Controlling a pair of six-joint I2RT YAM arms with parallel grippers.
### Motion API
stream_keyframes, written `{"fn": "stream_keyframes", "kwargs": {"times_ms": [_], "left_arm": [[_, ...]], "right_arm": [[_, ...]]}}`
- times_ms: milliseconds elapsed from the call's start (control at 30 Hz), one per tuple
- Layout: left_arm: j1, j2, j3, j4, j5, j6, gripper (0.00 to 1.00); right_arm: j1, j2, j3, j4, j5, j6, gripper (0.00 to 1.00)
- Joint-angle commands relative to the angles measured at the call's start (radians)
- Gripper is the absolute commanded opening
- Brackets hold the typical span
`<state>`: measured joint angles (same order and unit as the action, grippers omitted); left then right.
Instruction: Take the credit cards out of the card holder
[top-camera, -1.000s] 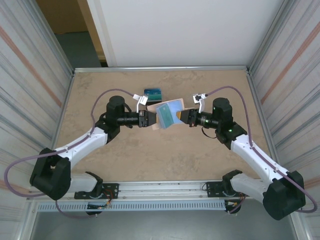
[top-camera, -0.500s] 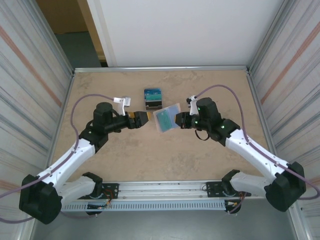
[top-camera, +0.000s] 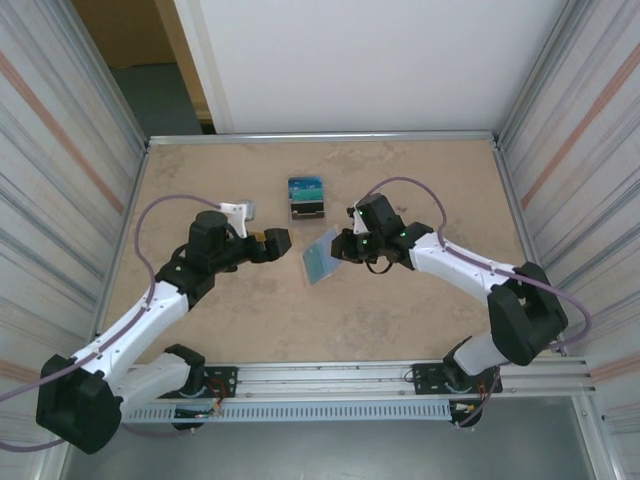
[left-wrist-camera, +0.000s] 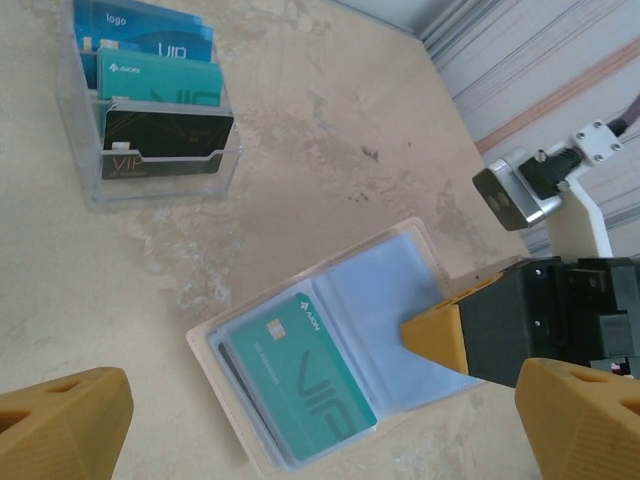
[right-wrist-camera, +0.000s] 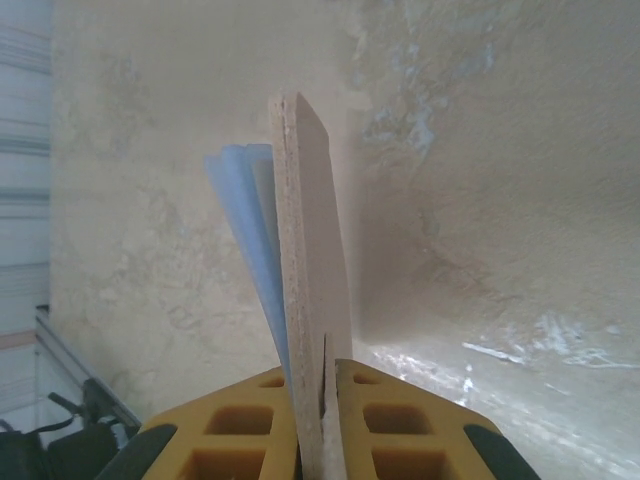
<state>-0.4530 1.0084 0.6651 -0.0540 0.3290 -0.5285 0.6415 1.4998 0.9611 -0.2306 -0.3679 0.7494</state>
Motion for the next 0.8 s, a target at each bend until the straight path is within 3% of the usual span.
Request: {"fn": "stream_keyframes", "kwargs": {"times_ms": [0,233,533,767], "left_arm": [[-0.015,0.021,-0.011,-0.008,-0.038,0.040,0.99],[-0.033,0.069,-0.002,0.000,-0.061,0.058,0.99],[-0.051,0.137,0.005,0.000,-0.089,0.071,0.98],[-0.089,0.175,0.018,-0.036,-0.158,0.093,0.87]], "right_arm": [[-0.021,0.049,-0.004,0.131,-0.121,0.054,0.01],[-0.059,0.148,-0.002,0.153,-0.152,0.046,0.09],[-0.087,0.185,-0.023,0.089,-0.101,0.000,0.34],[-0.099,0.156,-0.037,0.014,-0.010,-0.019,0.36]]}}
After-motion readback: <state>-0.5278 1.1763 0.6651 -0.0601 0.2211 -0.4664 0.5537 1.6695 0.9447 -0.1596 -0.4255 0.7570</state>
